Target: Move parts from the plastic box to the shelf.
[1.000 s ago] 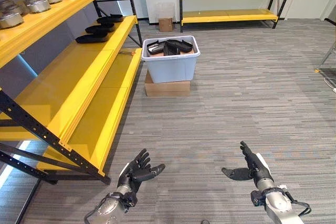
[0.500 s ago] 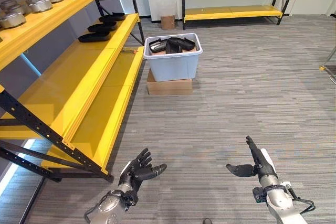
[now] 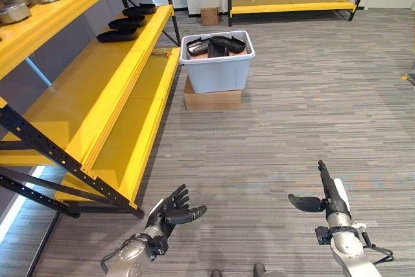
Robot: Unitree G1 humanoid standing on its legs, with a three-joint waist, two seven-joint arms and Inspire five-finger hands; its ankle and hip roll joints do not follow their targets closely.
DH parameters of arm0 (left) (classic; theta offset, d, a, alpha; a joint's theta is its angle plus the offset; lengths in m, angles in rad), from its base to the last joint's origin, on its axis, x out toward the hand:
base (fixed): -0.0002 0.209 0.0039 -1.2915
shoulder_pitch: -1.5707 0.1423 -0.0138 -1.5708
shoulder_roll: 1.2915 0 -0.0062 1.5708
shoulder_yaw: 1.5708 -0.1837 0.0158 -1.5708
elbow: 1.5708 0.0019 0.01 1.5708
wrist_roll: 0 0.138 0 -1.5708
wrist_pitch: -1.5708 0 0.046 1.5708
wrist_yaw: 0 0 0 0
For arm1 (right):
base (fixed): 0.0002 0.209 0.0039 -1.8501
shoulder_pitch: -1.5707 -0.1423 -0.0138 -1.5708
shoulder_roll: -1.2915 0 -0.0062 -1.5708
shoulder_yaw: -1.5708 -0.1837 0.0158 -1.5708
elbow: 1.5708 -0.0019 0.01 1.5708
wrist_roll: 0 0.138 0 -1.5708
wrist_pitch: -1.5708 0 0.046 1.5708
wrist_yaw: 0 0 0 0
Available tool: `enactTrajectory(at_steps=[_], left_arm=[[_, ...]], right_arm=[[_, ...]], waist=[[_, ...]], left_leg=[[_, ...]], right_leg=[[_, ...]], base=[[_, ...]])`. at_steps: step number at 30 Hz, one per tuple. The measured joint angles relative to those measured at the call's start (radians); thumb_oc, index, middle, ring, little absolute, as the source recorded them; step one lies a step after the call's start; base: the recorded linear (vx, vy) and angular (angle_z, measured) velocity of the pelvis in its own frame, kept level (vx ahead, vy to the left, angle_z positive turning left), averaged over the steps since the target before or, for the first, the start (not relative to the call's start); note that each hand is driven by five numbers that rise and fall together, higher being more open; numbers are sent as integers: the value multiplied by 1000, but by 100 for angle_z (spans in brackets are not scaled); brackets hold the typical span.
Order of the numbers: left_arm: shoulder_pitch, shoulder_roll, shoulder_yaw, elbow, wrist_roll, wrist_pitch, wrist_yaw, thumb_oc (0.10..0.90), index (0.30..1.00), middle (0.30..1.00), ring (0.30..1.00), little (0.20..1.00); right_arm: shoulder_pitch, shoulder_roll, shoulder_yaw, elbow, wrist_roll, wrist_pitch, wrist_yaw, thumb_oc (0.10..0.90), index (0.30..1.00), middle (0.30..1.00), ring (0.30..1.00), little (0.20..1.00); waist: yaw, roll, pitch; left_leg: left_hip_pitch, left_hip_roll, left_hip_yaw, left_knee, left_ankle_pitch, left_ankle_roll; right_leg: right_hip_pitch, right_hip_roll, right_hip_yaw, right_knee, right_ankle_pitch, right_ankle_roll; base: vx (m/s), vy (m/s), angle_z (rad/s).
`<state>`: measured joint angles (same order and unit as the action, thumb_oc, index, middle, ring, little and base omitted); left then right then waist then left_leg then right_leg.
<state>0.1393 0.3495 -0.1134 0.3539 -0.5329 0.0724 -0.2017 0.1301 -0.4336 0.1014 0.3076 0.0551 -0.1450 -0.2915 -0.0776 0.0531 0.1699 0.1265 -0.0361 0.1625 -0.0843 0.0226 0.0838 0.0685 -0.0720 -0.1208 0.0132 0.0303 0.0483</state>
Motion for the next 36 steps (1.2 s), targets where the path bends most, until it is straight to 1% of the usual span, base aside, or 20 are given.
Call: enactTrajectory(at_steps=[5, 7, 8, 9, 10, 11, 13, 15, 17, 20, 21, 22, 23, 24, 26, 28, 31, 32, 33, 36], left_arm=[[-7, 2, 4, -1, -1, -6, 45, 900, 1000, 1000, 1000, 1000], [-19, 2, 2, -2, 0, -6, 46, 900, 1000, 1000, 1000, 1000], [-33, 4, 1, -3, 3, -6, 46, 900, 1000, 1000, 1000, 1000], [-59, 13, -3, -4, 7, -6, 46, 900, 1000, 1000, 1000, 1000], [-60, 16, -3, -5, 7, -6, 46, 900, 1000, 1000, 1000, 1000], [-68, 21, -5, -5, 7, -5, 47, 900, 1000, 1000, 1000, 1000], [-92, 29, -9, -4, 7, -3, 48, 900, 1000, 1000, 1000, 1000], [-107, 29, -11, -3, 7, -4, 47, 900, 1000, 1000, 1000, 1000], [-110, 28, -22, -3, 10, -6, 44, 900, 1000, 1000, 1000, 1000], [-91, 27, -52, -5, 37, -8, 37, 900, 1000, 1000, 1000, 1000], [-72, 18, -70, -8, 41, -10, 37, 900, 1000, 1000, 1000, 1000], [-67, 21, -88, -9, 41, -13, 34, 900, 1000, 1000, 1000, 1000], [-58, 21, -101, -12, 38, -15, 30, 900, 1000, 1000, 1000, 1000], [-42, 18, -108, -13, 31, -16, 28, 900, 1000, 1000, 1000, 1000], [-15, 20, -126, -16, 27, -16, 14, 900, 1000, 1000, 1000, 1000], [-8, 21, -126, -29, 25, -17, 16, 900, 1000, 1000, 1000, 1000], [-43, 18, -126, -59, 24, -39, 16, 900, 1000, 1000, 1000, 1000], [-60, 15, -124, -72, 17, -53, 19, 900, 1000, 1000, 1000, 1000], [-68, 15, -119, -89, 2, -66, 19, 900, 1000, 1000, 1000, 1000], [-97, 15, -118, -138, -13, -81, 22, 900, 1000, 1000, 1000, 1000]], right_arm=[[-11, 22, 3, 4, 46, 0, 21, 900, 1000, 1000, 1000, 1000], [-28, 27, 3, 3, 47, 0, 20, 900, 1000, 1000, 1000, 1000], [-41, 28, 4, 3, 47, 0, 21, 900, 1000, 1000, 1000, 1000], [-60, 27, 4, 3, 52, -1, 22, 900, 1000, 1000, 1000, 1000], [-57, 24, 3, -1, 61, -3, 25, 900, 1000, 1000, 1000, 1000], [-58, 22, -3, -4, 65, -6, 34, 900, 1000, 1000, 1000, 1000], [-49, 15, -17, -7, 66, -6, 45, 900, 1000, 1000, 1000, 1000], [-40, 8, -17, -7, 66, -7, 55, 900, 1000, 1000, 1000, 1000], [-18, 9, -18, -7, 66, -12, 63, 900, 1000, 1000, 1000, 1000], [17, 13, -17, -7, 65, -16, 69, 900, 1000, 1000, 1000, 1000], [29, 13, -18, -6, 65, -27, 54, 900, 1000, 1000, 1000, 1000], [30, 12, -18, -6, 65, -28, 47, 900, 1000, 1000, 1000, 1000], [27, 14, -18, -6, 65, -30, 38, 900, 1000, 1000, 1000, 1000], [16, 15, -17, -4, 64, -31, 37, 900, 1000, 1000, 1000, 1000], [-11, 9, -15, -4, 63, -38, 35, 900, 1000, 1000, 1000, 1000], [-57, 2, -13, -4, 62, -48, 29, 900, 1000, 1000, 1000, 1000], [-74, -22, -20, -5, 62, -77, 13, 900, 1000, 1000, 1000, 1000], [-77, -34, -19, -5, 50, -83, 8, 900, 1000, 1000, 1000, 1000], [-80, -40, -20, -6, 34, -85, 7, 900, 1000, 1000, 1000, 1000], [-87, -45, -19, -27, 22, -88, -2, 900, 1000, 1000, 1000, 1000]], waist=[[11, -12, 7], [29, -17, 12], [33, -8, 17], [11, -22, 47], [-3, -25, 51], [-8, -32, 56], [-37, -25, 81], [-58, -16, 105], [-62, -19, 113], [-62, -22, 121], [-75, -21, 121], [-88, -22, 119], [-86, -29, 117], [-83, -31, 115], [-83, -5, 109], [-84, 7, 108], [-89, 6, 109], [-98, 7, 109], [-107, 7, 109], [-117, 13, 108]], left_leg=[[-5, -2, 5, 1, 0, 9], [-21, -2, 15, 4, 2, 21], [-24, 8, 26, 4, 4, 24], [-14, 14, 25, 1, -1, 22], [-15, 1, 8, 4, -7, 33], [-15, -3, 0, 4, -5, 40], [-19, -11, -20, 10, -1, 48], [-18, -21, -46, 20, -5, 54], [-14, -37, -69, 30, -17, 55], [24, -49, -113, 27, -32, 52], [21, -51, -167, 50, -59, 33], [22, -52, -201, 59, -67, 24], [31, -51, -222, 56, -77, 9], [36, -46, -233, 64, -93, -20], [37, -10, -238, 72, -112, -41], [32, 51, -210, 116, -152, -58], [33, 95, -175, 172, -196, -74], [32, 107, -166, 193, -209, -92], [30, 113, -166, 207, -222, -109], [11, 115, -166, 244, -246, -123]], right_leg=[[-31, -2, -4, 51, -12, 4], [-119, 13, -26, 171, -3, 13], [-154, 9, -37, 221, 6, 26], [-215, -11, -25, 332, -30, 45], [-243, -17, -17, 334, -47, 51], [-256, -23, -5, 315, -52, 56], [-290, -40, 5, 217, -43, 69], [-295, -54, 16, 55, -6, 113], [-304, -68, 41, -60, 23, 121], [-301, -71, 80, -80, 41, 116], [-294, -55, 158, -15, 46, 113], [-284, -52, 172, 21, 44, 113], [-270, -45, 173, 76, 37, 103], [-264, -29, 187, 96, 53, 68], [-271, 8, 171, 127, 65, 48], [-270, 60, 135, 173, 33, -17], [-271, 92, 95, 246, -35, -55], [-277, 98, 86, 282, -75, -62], [-284, 99, 78, 312, -97, -70], [-320, 97, 71, 387, -139, -84]], base=[[-5, 42, -3], [3, 84, -36], [189, 12, -36], [233, -36, -22], [241, -103, -7], [267, -205, 11], [318, -235, 22], [409, -271, 33], [344, -229, 45], [342, -268, 54], [441, -317, 99], [471, -345, 118], [371, -289, 84], [327, -275, 60], [290, -251, 27], [287, -255, 8], [325, -239, 21], [331, -235, 28], [216, -157, 21], [197, -152, 4]])
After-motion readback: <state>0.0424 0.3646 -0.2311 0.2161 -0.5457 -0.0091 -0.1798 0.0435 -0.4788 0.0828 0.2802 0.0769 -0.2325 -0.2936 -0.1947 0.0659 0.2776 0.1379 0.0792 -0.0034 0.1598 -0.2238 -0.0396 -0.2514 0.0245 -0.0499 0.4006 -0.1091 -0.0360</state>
